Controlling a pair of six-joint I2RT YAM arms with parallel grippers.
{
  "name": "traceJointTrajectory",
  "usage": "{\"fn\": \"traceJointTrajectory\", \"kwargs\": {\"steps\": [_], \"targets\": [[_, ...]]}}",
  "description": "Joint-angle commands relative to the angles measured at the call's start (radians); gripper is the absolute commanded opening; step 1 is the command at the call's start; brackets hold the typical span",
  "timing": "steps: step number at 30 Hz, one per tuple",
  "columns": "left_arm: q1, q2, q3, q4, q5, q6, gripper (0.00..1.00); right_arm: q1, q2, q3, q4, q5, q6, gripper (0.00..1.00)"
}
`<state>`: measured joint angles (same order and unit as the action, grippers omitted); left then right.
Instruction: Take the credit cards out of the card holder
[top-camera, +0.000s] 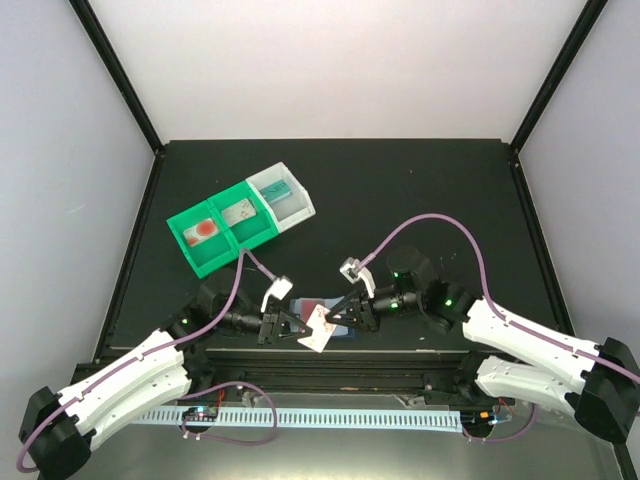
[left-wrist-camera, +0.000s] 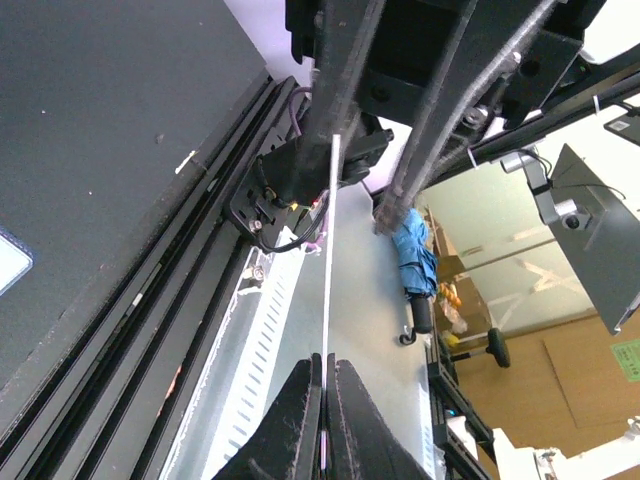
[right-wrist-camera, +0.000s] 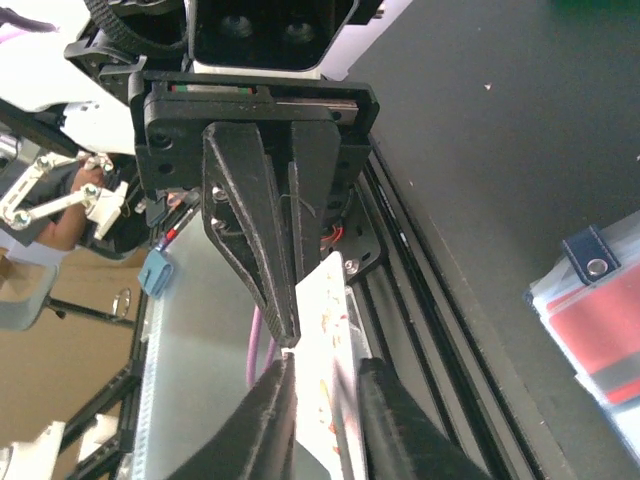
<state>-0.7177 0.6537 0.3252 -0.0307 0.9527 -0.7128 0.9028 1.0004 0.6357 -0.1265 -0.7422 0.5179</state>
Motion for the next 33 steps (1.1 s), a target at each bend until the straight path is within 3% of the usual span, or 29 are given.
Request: {"fn": "traceJointTrajectory", "kwargs": {"steps": [1, 5, 8, 10, 15, 21, 27, 33], "targets": [[-0.005, -0.014, 0.042, -0.011, 0.022, 0.02, 0.02, -0.003, -0.007, 0.012, 0.041, -0.031, -0.006, 0.14], [-0.005, -0.025, 0.049, -0.02, -0.009, 0.005, 0.03, -0.002, -0.016, -0.005, 0.072, -0.025, 0.019, 0.01], [-0.003, -0.049, 0.079, -0.084, -0.092, -0.003, 0.31, -0.003, -0.03, -0.017, 0.099, -0.006, 0.054, 0.01], [-0.004, -0.078, 0.096, -0.113, -0.149, -0.022, 0.44, -0.003, -0.044, -0.033, 0.135, 0.009, 0.092, 0.01], [-0.004, -0.182, 0.11, -0.112, -0.276, -0.096, 0.63, -0.003, -0.082, -0.077, 0.242, 0.063, 0.203, 0.01], [-0.003, -0.261, 0.067, -0.041, -0.341, -0.183, 0.71, -0.003, -0.09, -0.132, 0.455, 0.114, 0.401, 0.01], [-0.004, -0.27, 0.041, -0.003, -0.359, -0.229, 0.72, -0.003, -0.036, -0.169, 0.689, 0.154, 0.565, 0.01], [-0.004, -0.266, 0.027, 0.039, -0.37, -0.265, 0.7, -0.002, 0.009, -0.189, 0.797, 0.227, 0.661, 0.01]]}}
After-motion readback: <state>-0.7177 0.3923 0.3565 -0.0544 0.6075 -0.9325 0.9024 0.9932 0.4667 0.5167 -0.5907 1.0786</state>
